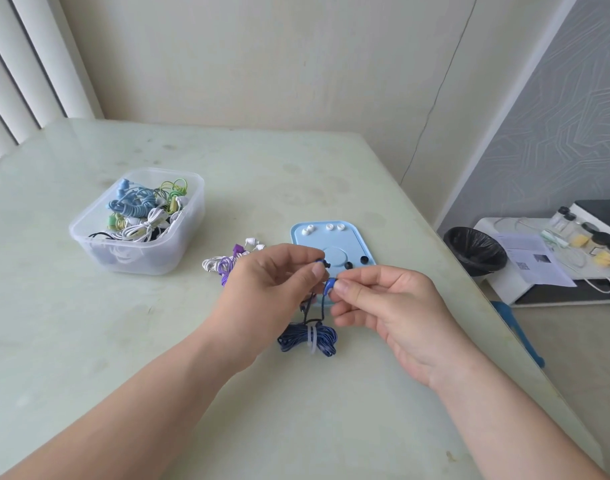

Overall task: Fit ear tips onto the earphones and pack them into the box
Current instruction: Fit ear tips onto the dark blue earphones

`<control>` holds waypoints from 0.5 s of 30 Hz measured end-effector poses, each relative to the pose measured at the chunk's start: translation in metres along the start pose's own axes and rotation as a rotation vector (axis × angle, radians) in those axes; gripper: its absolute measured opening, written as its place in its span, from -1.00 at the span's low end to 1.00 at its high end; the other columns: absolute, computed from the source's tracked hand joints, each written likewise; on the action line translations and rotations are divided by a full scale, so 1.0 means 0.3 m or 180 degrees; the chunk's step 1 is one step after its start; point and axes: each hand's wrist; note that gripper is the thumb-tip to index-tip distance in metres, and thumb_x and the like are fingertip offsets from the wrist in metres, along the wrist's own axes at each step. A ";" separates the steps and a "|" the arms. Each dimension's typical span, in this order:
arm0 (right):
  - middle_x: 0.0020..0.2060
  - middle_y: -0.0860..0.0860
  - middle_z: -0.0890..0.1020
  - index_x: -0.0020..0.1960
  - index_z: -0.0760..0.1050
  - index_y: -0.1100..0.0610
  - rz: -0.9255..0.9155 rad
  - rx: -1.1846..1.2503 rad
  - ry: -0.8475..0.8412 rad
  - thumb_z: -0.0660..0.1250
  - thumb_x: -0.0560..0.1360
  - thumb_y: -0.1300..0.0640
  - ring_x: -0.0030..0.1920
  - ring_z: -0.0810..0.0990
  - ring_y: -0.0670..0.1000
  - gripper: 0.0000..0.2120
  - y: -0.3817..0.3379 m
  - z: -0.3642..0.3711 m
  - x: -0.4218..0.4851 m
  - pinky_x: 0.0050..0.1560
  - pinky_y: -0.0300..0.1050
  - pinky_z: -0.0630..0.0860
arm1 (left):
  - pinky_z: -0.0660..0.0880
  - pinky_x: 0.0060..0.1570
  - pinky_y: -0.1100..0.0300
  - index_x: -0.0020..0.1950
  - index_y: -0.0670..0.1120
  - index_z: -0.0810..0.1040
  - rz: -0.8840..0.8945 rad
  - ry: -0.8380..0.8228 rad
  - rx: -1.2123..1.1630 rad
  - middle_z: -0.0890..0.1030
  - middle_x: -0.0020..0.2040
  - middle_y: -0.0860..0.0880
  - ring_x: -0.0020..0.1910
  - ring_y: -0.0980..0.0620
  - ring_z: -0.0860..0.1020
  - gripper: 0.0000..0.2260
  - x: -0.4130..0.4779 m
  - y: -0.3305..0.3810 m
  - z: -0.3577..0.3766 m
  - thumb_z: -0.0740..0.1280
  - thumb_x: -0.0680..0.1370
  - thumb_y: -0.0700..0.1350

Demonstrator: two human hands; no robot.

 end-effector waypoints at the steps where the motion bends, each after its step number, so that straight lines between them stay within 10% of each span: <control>1: -0.18 0.28 0.72 -0.04 0.69 0.30 -0.0052 -0.0060 -0.0004 0.49 0.47 0.33 -0.25 0.69 0.14 -0.93 0.001 0.006 -0.003 -0.22 -0.07 0.65 | 0.67 0.02 0.15 0.08 -0.05 0.69 0.0019 -0.0008 0.0018 0.77 -0.08 -0.02 -0.09 -0.01 0.75 -0.90 0.000 -0.003 0.005 0.42 0.61 -0.20; 10: -0.23 0.12 0.75 -0.07 0.70 0.21 -0.0467 -0.0753 0.0072 0.51 0.49 0.24 -0.32 0.66 0.03 -0.96 -0.009 0.026 -0.003 -0.35 -0.10 0.56 | 0.57 -0.21 0.21 0.06 -0.11 0.68 -0.0062 0.0034 -0.0250 0.72 -0.17 -0.01 -0.27 0.02 0.65 -0.91 0.003 -0.022 0.003 0.38 0.64 -0.23; 15: -0.17 -0.08 0.68 -0.03 0.67 -0.02 -0.0748 -0.2722 0.0758 0.48 0.53 0.06 -0.28 0.59 -0.11 -0.97 -0.036 -0.033 0.116 -0.22 -0.21 0.51 | 0.54 -0.26 0.20 0.12 -0.19 0.64 -0.0297 0.0004 -0.0651 0.66 -0.14 -0.09 -0.32 0.00 0.56 -0.90 0.013 -0.029 -0.007 0.36 0.65 -0.22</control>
Point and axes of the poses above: each hand's wrist, its own x-axis towards the middle knuckle, its own z-axis out of the palm, y = z × x
